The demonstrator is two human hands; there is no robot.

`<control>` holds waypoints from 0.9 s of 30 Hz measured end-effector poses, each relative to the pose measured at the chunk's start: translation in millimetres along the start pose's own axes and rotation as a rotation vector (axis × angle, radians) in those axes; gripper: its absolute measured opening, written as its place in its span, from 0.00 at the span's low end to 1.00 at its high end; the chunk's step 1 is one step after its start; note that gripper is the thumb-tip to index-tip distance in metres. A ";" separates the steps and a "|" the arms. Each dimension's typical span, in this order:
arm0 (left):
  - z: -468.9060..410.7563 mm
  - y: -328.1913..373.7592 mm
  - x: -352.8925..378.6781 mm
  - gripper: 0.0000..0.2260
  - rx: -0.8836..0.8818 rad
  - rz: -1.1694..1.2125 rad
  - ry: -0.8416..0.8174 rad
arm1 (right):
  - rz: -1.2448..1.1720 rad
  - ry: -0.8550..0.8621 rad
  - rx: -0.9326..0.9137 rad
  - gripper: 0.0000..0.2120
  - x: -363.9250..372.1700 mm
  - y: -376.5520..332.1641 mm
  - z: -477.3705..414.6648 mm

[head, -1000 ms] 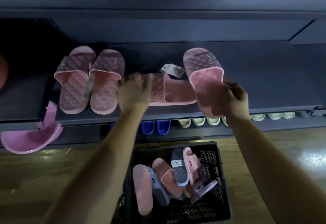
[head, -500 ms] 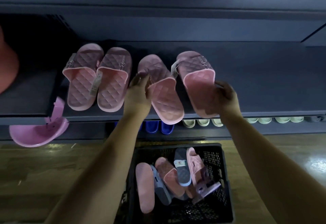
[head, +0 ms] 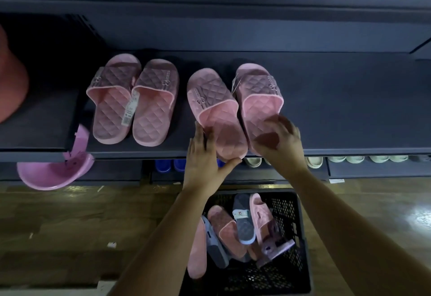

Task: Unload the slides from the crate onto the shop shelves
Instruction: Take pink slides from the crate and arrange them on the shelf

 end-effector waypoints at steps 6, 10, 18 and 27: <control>-8.4 -15.9 -10.6 0.40 0.027 -0.067 -0.086 | 0.054 -0.095 -0.063 0.31 10.2 -5.3 -7.3; -18.5 -32.3 -22.3 0.34 0.019 -0.086 -0.052 | 0.092 -0.072 -0.035 0.31 20.2 -15.3 -15.1; -20.3 -46.7 -23.8 0.32 0.029 -0.093 -0.041 | 0.128 -0.080 -0.064 0.32 33.0 -33.6 -17.0; 2.0 -22.0 -17.9 0.27 -0.108 -0.003 -0.002 | 0.038 0.058 -0.088 0.13 -1.5 -6.3 14.3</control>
Point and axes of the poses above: each hand's wrist, its own z-axis away from the middle knuckle, its own x-axis out of the palm, y = z × x, the point moved 4 cm from there along -z, towards the middle knuckle, and after that the axes turned 13 degrees about x, right-handed, at the moved point
